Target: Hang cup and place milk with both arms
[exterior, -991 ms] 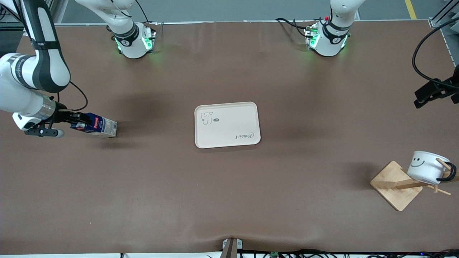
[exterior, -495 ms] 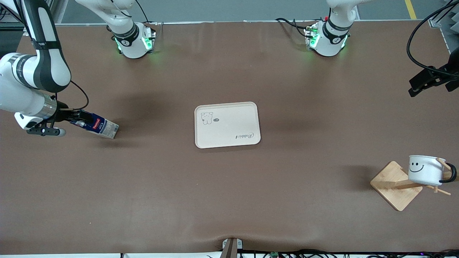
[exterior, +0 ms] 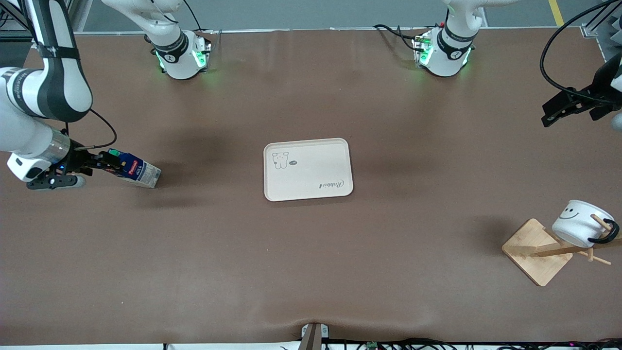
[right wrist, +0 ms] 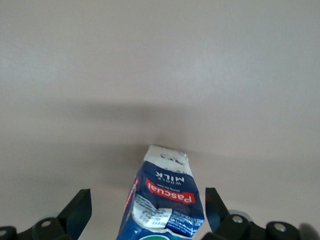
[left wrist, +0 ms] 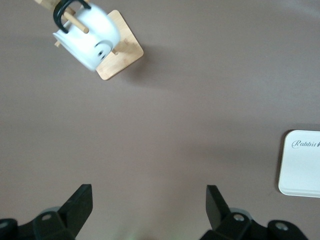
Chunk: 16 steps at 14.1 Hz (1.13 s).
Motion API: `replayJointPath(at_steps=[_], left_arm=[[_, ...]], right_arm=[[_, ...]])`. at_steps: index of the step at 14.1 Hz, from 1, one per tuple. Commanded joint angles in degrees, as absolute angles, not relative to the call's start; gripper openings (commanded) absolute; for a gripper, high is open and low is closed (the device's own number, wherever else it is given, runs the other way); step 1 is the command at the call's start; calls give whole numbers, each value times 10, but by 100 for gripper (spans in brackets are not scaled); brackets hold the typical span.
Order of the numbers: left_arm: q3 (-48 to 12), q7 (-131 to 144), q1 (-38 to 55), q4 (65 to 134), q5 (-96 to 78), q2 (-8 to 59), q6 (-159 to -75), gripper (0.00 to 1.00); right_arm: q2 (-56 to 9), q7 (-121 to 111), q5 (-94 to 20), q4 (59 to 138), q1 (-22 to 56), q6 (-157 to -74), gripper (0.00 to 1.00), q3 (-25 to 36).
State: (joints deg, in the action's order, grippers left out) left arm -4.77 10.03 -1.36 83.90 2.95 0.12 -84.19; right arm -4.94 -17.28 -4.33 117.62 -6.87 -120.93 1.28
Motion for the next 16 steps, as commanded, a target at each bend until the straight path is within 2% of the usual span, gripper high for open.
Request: replayJointPath(at_steps=[1, 3, 6, 7, 10, 12, 14, 16], left_arm=[[-38, 94, -8, 865, 18, -21, -854, 100], [-39, 94, -13, 866, 17, -20, -854, 100], [-39, 95, -12, 862, 11, -13, -876, 100], [-39, 95, -12, 863, 11, -13, -877, 100], [-40, 95, -13, 865, 11, -14, -876, 100], [-39, 95, -16, 871, 12, -12, -876, 100], [-39, 96, -18, 888, 16, -26, -868, 100], [-40, 94, -32, 888, 13, -33, -858, 100]], right_arm=[[-45, -194, -54, 1172, -63, -1199, 100, 14], [-47, -220, -46, 1163, -59, -1202, 100, 15], [-62, -214, -49, 1108, -55, -1196, 100, 14], [-82, -215, -50, 1072, -55, -1167, 100, 14], [-133, -188, -40, 893, -53, -991, 100, 16], [-155, -84, -40, 798, -55, -888, 100, 16], [-153, -23, -40, 776, -53, -831, 100, 16], [-111, -21, -41, 787, -54, -810, 100, 16]])
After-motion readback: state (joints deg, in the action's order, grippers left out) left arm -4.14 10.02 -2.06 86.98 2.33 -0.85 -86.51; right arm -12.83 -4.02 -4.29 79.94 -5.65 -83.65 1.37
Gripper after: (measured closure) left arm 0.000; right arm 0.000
